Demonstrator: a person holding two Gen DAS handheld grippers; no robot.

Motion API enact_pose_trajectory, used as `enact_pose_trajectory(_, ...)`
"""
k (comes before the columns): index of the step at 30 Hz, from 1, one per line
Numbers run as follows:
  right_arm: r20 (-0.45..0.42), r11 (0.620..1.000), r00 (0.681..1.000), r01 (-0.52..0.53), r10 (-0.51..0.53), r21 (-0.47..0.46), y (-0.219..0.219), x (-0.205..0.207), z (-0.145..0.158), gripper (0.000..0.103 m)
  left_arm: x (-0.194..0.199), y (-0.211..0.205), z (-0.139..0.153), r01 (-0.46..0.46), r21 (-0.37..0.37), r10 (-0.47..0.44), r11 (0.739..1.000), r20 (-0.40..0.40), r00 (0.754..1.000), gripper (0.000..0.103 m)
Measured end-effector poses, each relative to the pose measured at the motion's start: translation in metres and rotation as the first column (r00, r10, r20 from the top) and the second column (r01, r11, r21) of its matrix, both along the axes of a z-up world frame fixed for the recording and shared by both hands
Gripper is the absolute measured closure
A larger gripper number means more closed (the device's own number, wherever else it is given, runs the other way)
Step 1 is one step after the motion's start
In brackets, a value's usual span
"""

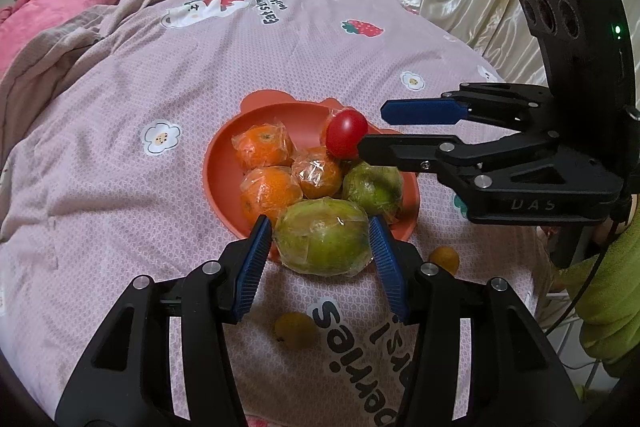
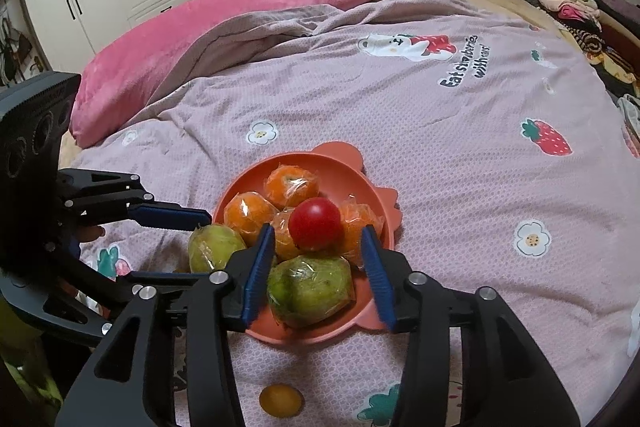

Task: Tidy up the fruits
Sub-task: 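Lower the tomato and green fruit into the plate and open both tools, then withdraw both open tools from the plate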

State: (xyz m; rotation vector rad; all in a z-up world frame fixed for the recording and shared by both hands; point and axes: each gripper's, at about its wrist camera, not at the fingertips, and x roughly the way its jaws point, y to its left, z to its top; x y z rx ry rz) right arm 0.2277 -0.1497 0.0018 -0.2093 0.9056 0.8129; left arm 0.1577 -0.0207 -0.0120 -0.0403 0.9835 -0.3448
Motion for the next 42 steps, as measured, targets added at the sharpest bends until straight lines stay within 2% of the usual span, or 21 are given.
enact_pose_trajectory(8, 0.007, 0.999, 0.999, 0.036, -0.036, 0.009, -0.013, 0.000, 0.005, 0.053, -0.002, 0.000, 0.001, -0.002, 0.000, 0.002, 1.000, 0.001, 1.000, 0.059)
enact_pose_trajectory(16, 0.030, 0.998, 0.997, 0.065, -0.065, 0.011, -0.022, -0.003, 0.012, 0.041, -0.002, 0.000, 0.004, -0.005, -0.003, 0.005, 1.000, 0.000, 1.000, 0.059)
enact_pose_trajectory(21, 0.038, 0.997, 0.997, 0.074, -0.074, 0.007, -0.025, -0.006, 0.014, 0.038, -0.004, 0.001, 0.005, -0.011, -0.003, 0.011, 1.000, 0.004, 1.000, 0.059)
enact_pose_trajectory(25, 0.045, 0.997, 0.996, 0.077, -0.078, 0.009, -0.026, -0.007, 0.017, 0.034, -0.005, 0.000, 0.007, -0.015, -0.005, 0.015, 1.000, 0.009, 1.000, 0.053)
enact_pose_trajectory(28, 0.051, 0.997, 0.995, 0.081, -0.082, 0.008, -0.027, -0.009, 0.020, 0.031, -0.006, 0.001, 0.009, -0.020, -0.001, 0.020, 1.000, 0.010, 1.000, 0.053)
enact_pose_trajectory(42, 0.085, 0.996, 0.993, 0.084, -0.085, 0.017, -0.030, -0.020, 0.035, 0.025, -0.015, 0.008, 0.025, -0.063, 0.006, 0.062, 0.998, 0.044, 0.997, 0.037)
